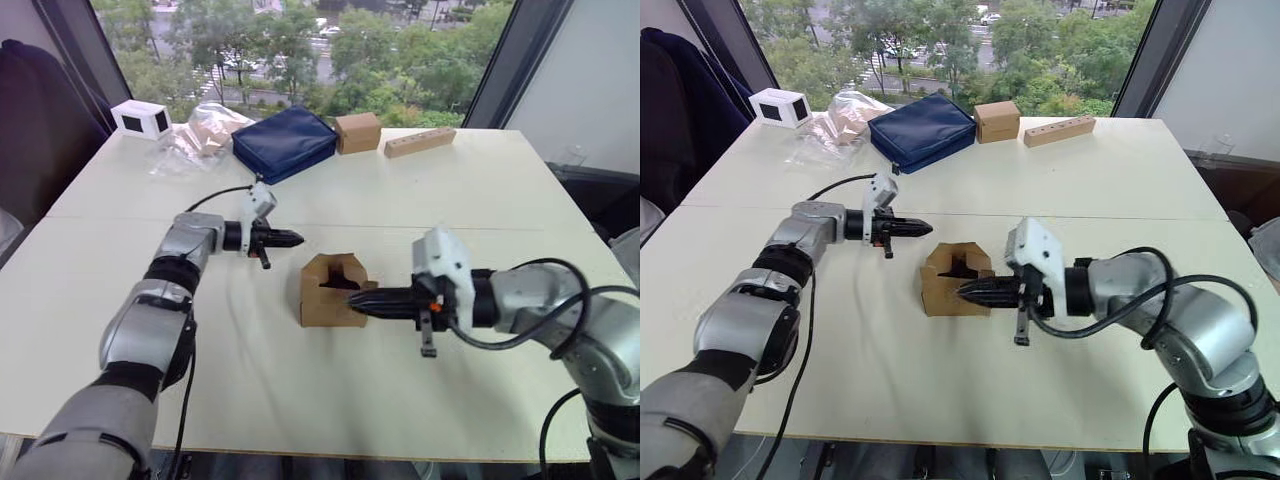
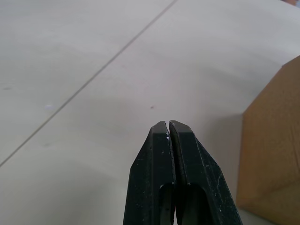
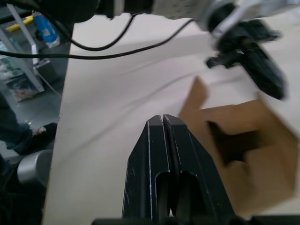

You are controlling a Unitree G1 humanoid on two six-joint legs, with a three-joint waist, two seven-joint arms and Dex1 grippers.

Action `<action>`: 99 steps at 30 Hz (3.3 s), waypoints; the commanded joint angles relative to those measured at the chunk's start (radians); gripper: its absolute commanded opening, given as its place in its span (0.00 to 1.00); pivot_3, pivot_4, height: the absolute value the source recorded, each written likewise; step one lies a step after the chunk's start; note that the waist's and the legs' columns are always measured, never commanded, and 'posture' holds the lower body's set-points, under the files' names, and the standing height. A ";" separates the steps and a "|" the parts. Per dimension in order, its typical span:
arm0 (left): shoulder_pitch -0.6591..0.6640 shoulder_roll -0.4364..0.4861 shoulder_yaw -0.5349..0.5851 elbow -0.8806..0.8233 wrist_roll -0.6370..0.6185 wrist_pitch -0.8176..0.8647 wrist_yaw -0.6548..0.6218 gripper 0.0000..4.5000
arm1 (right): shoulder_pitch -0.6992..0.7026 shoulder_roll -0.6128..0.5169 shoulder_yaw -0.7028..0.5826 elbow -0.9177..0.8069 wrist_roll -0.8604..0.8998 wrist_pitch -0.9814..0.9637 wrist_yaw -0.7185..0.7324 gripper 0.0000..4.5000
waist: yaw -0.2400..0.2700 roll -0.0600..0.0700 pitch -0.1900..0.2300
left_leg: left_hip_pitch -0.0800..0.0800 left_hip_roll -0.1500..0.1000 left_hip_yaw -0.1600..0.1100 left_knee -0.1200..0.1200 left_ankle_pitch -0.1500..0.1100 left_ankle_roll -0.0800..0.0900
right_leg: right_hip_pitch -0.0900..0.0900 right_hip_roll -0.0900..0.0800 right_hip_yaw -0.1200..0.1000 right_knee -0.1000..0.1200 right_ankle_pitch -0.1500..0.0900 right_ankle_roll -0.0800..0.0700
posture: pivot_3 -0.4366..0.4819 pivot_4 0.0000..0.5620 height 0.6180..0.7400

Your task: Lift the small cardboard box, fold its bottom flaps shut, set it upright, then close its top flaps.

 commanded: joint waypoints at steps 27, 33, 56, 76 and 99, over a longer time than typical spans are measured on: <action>0.118 -0.074 0.028 -0.174 0.047 0.033 -0.130 0.01 | -0.070 0.054 0.244 0.165 -0.340 -0.256 0.022 0.00 | 0.001 0.000 0.000 | 0.000 0.000 0.000 0.000 0.000 0.000 | 0.000 0.000 0.000 0.001 0.000 0.000 | 0.48 0.27 1.00; 0.139 -0.079 0.028 -0.200 0.048 0.039 -0.126 0.01 | -0.075 0.077 0.267 0.194 -0.359 -0.255 0.035 0.00 | 0.001 0.000 0.000 | 0.000 0.000 0.000 0.000 0.000 0.000 | 0.000 0.000 0.000 0.001 0.000 0.000 | 0.48 0.27 1.00; 0.451 0.261 0.162 -1.018 -0.222 0.513 -0.108 0.01 | -0.112 0.167 0.288 0.344 -0.421 -0.330 0.085 0.00 | -0.025 0.001 0.000 | 0.001 0.001 0.000 0.000 0.000 -0.001 | 0.000 0.000 0.001 0.002 0.000 0.000 | 0.48 0.27 1.00; 0.689 0.215 0.023 -1.411 -0.339 0.617 0.174 0.01 | -0.117 0.184 0.275 0.346 -0.440 -0.337 0.090 0.00 | -0.017 0.002 -0.001 | 0.003 0.001 -0.002 0.000 0.001 -0.002 | 0.002 -0.001 0.000 0.002 0.000 0.000 | 0.48 0.27 1.00; 0.692 0.217 -0.010 -1.356 -0.315 0.540 0.199 0.01 | -0.287 0.183 0.240 0.480 -0.501 -0.356 0.024 0.00 | -0.018 0.002 -0.001 | 0.003 0.001 -0.001 0.000 0.001 -0.002 | 0.003 -0.001 0.000 0.001 0.000 0.000 | 0.48 0.27 1.00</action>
